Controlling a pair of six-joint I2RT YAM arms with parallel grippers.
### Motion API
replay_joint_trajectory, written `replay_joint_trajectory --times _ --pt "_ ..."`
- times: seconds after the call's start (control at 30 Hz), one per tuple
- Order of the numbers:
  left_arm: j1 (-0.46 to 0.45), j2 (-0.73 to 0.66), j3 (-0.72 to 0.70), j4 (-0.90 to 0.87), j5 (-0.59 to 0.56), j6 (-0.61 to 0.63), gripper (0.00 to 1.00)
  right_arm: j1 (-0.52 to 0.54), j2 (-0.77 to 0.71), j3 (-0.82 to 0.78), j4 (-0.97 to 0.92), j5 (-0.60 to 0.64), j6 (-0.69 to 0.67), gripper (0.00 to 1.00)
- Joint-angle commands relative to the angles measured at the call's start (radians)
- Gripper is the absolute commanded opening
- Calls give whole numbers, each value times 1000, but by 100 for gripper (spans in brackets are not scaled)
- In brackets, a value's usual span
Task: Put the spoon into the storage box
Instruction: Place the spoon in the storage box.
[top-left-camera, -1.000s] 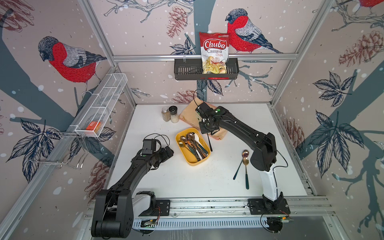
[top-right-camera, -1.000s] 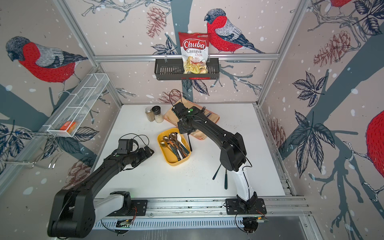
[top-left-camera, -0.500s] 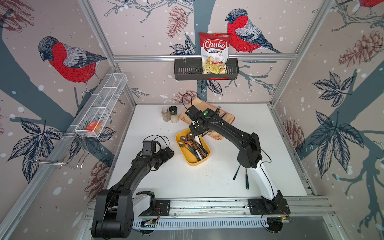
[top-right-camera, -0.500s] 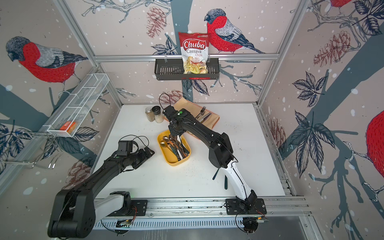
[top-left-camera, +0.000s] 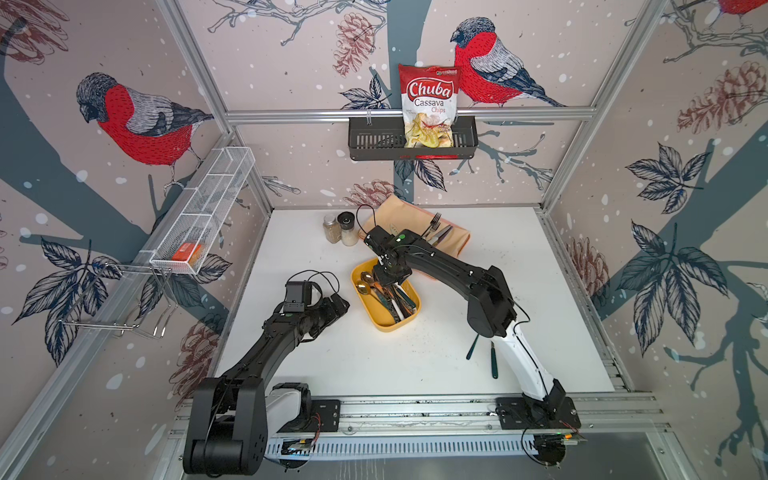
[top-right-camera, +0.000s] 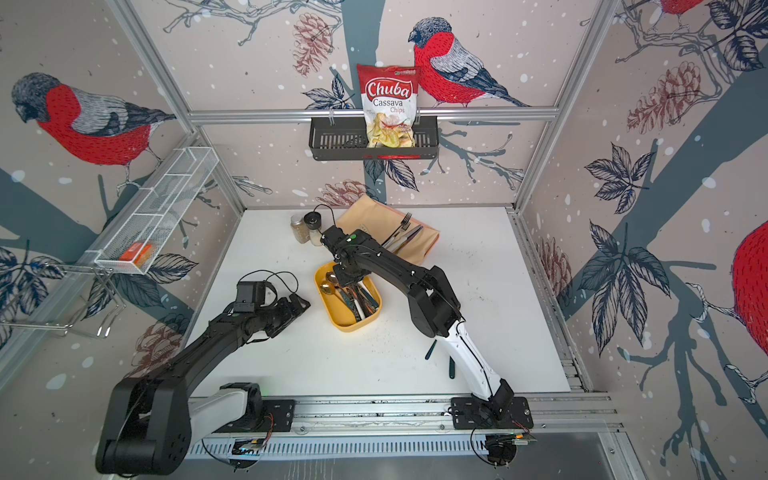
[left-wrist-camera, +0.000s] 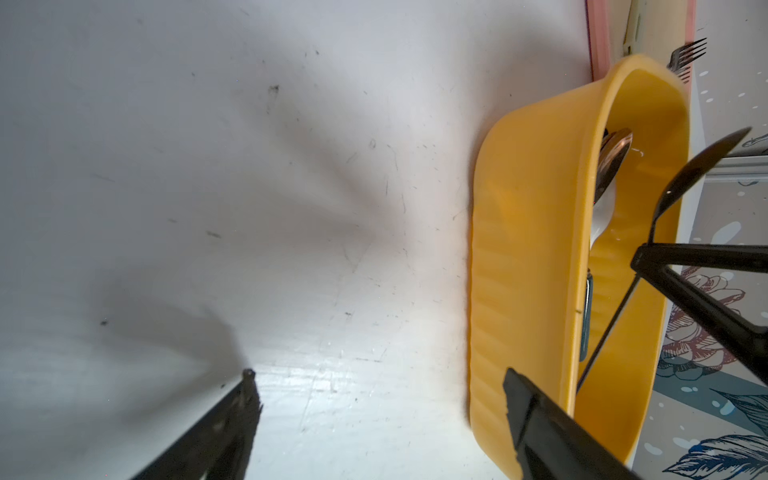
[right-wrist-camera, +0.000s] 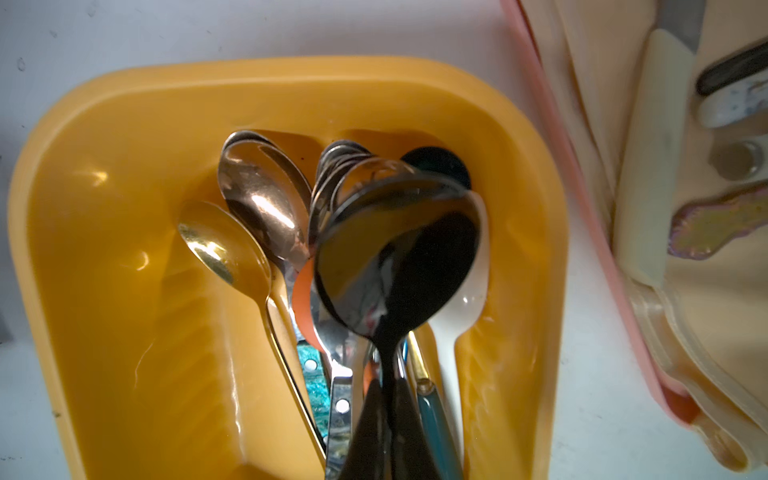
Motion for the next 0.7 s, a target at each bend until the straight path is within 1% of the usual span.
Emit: replay_joint_trajectory --times 0.0,0.2,0.27,0.33,0.4,0.5,0.67 --pt "1 -1 8 17 15 0 93 4 10 -7 7 -35 -12 4" --pt "2 -4 13 13 20 6 93 8 18 -22 6 -42 -6 6" --pt "2 -5 18 8 20 14 93 10 17 -21 6 -40 -6 10" --pt "1 -7 28 -2 14 23 93 9 12 -21 6 -34 -6 19" --pt "2 -11 39 -13 8 33 93 10 6 -21 4 -25 0 23" --pt "2 -20 57 -30 -3 48 93 10 -8 -20 1 -14 7 28" --pt "-19 -24 99 -53 -22 80 93 -3 -65 -22 -18 21 49 29"
